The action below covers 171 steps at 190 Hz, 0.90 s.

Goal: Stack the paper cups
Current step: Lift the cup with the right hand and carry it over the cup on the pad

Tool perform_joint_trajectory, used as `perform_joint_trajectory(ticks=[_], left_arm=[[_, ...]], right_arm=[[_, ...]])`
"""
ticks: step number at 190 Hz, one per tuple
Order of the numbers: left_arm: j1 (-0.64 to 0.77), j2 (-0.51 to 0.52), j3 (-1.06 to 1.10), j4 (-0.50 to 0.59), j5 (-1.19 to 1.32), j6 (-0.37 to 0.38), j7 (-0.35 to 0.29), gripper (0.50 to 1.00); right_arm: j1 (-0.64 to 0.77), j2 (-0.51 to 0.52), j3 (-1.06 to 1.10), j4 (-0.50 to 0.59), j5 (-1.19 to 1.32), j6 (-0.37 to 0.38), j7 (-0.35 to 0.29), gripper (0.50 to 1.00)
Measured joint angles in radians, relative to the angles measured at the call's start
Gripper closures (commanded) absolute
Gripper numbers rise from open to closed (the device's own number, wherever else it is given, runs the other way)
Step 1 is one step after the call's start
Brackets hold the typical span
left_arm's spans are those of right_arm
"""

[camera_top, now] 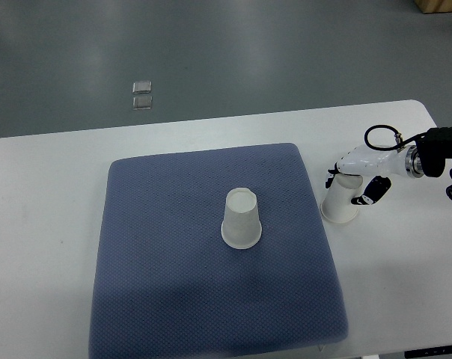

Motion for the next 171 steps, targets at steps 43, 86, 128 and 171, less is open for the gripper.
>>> perform_joint_trajectory(ticks=[43, 86, 128, 171], left_arm=[[0.000, 0.000, 0.000, 0.000, 0.000, 0.000, 0.000, 0.500], [0.000, 0.000, 0.000, 0.000, 0.000, 0.000, 0.000, 0.500], [0.000, 0.000, 0.000, 0.000, 0.000, 0.000, 0.000, 0.500], [0.000, 0.000, 0.000, 0.000, 0.000, 0.000, 0.000, 0.500]], right_arm=[[0.047, -0.014, 0.002, 0.002, 0.005, 0.006, 0.000, 0.895], [0.135, -0.021, 0.002, 0.020, 0.017, 0.035, 0.002, 0.895], [0.262, -0.015, 0.003, 0.079, 0.025, 0.103, 0.006, 0.893], [0.395, -0.016, 0.005, 0.205, 0.065, 0.199, 0.011, 0.891]])
